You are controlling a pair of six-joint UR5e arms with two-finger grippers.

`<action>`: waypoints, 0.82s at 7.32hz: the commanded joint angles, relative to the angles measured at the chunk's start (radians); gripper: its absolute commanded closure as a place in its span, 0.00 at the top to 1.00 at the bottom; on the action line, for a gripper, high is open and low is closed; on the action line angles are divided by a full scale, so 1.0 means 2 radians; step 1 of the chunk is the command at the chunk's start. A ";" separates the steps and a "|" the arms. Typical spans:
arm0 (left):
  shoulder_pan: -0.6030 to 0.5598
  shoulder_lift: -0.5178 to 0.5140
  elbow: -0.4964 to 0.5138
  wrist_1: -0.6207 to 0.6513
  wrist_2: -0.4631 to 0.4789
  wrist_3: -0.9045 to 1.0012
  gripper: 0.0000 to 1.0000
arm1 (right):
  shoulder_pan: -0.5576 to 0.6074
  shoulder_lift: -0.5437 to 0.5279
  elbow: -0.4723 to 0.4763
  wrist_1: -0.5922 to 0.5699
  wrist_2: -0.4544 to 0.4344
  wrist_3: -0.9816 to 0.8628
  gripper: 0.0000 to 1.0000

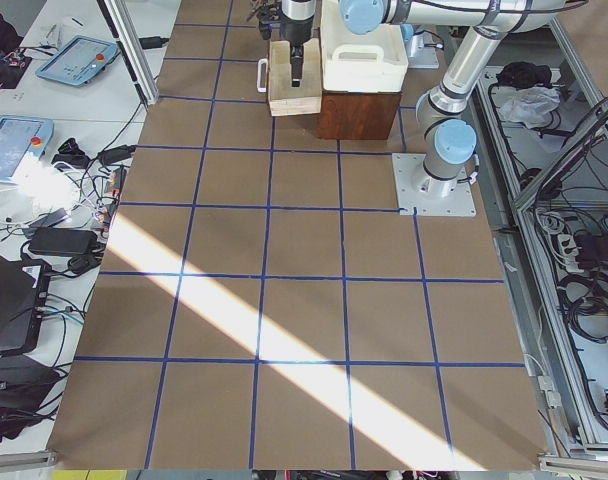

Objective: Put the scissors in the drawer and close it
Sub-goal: 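Lower the right gripper over the scissors and close on the handles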

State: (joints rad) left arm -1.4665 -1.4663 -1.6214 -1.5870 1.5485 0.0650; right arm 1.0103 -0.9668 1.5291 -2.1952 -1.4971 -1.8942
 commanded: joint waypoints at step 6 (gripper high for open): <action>0.000 -0.001 0.000 0.000 0.000 0.000 1.00 | -0.003 0.030 -0.014 -0.013 -0.010 -0.042 0.81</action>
State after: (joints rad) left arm -1.4665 -1.4675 -1.6214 -1.5877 1.5478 0.0645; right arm 1.0074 -0.9129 1.5120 -2.2209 -1.5148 -1.9736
